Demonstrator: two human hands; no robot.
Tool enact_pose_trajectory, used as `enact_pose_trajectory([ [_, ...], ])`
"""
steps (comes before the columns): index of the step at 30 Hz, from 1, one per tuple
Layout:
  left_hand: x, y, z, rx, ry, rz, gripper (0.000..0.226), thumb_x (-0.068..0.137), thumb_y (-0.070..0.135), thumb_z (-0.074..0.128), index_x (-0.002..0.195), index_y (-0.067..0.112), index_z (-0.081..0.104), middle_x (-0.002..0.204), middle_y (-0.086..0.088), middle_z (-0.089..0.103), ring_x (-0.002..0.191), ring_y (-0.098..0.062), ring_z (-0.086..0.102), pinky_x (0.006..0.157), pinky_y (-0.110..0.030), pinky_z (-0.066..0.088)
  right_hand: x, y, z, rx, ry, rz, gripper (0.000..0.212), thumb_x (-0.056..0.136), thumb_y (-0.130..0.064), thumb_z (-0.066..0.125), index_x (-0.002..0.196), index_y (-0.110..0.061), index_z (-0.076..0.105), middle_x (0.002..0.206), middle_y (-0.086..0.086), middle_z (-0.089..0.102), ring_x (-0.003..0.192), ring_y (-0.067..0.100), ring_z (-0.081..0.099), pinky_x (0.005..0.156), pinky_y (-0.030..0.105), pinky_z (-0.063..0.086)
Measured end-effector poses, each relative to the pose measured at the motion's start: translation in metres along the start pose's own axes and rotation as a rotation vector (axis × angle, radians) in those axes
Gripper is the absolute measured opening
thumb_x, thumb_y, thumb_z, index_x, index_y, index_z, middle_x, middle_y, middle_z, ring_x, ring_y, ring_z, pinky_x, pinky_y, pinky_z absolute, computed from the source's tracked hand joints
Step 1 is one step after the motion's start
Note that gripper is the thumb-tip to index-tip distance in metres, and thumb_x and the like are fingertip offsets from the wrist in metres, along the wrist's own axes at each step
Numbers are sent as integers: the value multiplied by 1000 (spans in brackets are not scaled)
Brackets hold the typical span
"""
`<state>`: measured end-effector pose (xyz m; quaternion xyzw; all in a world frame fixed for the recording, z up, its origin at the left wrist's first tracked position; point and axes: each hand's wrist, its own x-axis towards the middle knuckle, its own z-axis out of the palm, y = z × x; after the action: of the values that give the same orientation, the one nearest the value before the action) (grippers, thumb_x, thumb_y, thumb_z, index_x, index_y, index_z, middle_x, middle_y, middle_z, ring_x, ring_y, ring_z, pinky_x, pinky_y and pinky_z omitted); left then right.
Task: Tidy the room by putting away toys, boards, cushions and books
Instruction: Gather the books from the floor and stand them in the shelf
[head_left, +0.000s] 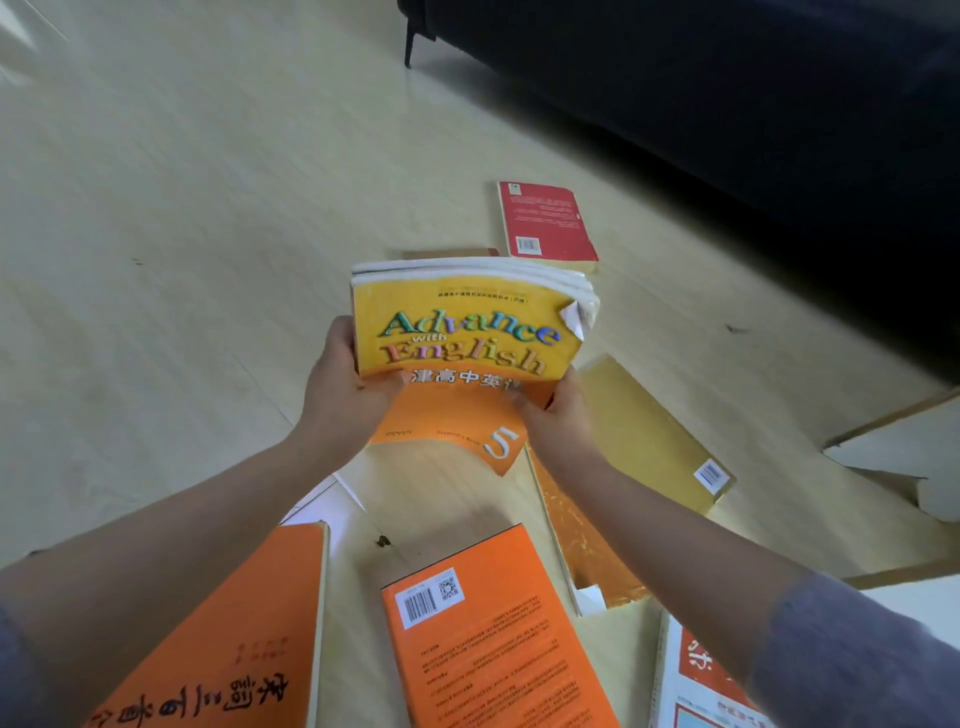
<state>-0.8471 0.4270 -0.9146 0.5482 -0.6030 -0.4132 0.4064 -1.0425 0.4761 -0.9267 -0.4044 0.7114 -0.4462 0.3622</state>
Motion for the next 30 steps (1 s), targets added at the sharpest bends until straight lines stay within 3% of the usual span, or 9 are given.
enact_pose_trajectory([
  [3, -1, -3, 1, -56, -28, -94, 46, 82, 5, 68, 113, 30, 44, 91, 19, 59, 85, -1, 55, 71, -24, 44, -1, -3, -4, 61, -62, 49, 48, 86, -1, 63, 128, -17, 46, 112, -3, 61, 105, 15, 59, 82, 28, 49],
  [8, -5, -8, 3, -233, -83, -276, 62, 67, 17, 75, 124, 26, 50, 113, 4, 65, 109, -21, 60, 92, -41, 48, 0, -5, 2, 257, -76, 188, 73, 60, -2, 68, 129, -17, 49, 112, 5, 67, 106, 28, 63, 92, 51, 53],
  [11, -3, -8, 8, -259, -97, -286, 64, 59, 25, 69, 120, 31, 51, 113, 4, 66, 109, -23, 60, 95, -53, 47, -1, -5, 5, 304, -123, 197, 76, 52, -2, 65, 125, -14, 51, 112, 9, 68, 106, 30, 64, 92, 53, 52],
  [14, -8, 1, 14, -257, -88, -292, 62, 60, 21, 66, 119, 29, 46, 111, 3, 65, 106, -22, 61, 94, -48, 49, -2, -6, 3, 286, -184, 178, 75, 54, 2, 65, 126, -13, 51, 114, 12, 67, 107, 30, 63, 90, 50, 54],
  [17, -9, 2, 19, -269, -32, -278, 48, 76, 17, 70, 118, 24, 47, 112, 2, 63, 108, -21, 59, 90, -39, 47, 5, -5, 2, 211, -106, 190, 59, 72, 14, 59, 124, -14, 52, 114, 11, 66, 108, 30, 62, 90, 50, 54],
  [20, -11, -3, 16, -270, -10, -240, 40, 77, 21, 67, 114, 23, 53, 113, 0, 66, 109, -24, 60, 95, -50, 47, 5, -5, 3, 128, -23, 170, 47, 83, 11, 47, 121, -16, 56, 110, 7, 67, 102, 28, 64, 81, 41, 57],
  [24, -15, -9, 11, -262, -5, -201, 40, 74, 26, 62, 113, 28, 54, 112, 3, 66, 110, -23, 59, 96, -55, 45, -1, -5, 0, 24, 19, 85, 40, 88, 5, 47, 121, -16, 56, 105, 1, 65, 95, 20, 61, 71, 27, 50],
  [30, -25, -16, 8, -287, -21, -157, 38, 88, 8, 62, 119, 27, 51, 115, 7, 65, 113, -17, 58, 100, -45, 45, -11, 3, -6, 35, -25, 15, 33, 90, 6, 47, 114, -13, 60, 101, -2, 67, 92, 11, 62, 67, 13, 49],
])
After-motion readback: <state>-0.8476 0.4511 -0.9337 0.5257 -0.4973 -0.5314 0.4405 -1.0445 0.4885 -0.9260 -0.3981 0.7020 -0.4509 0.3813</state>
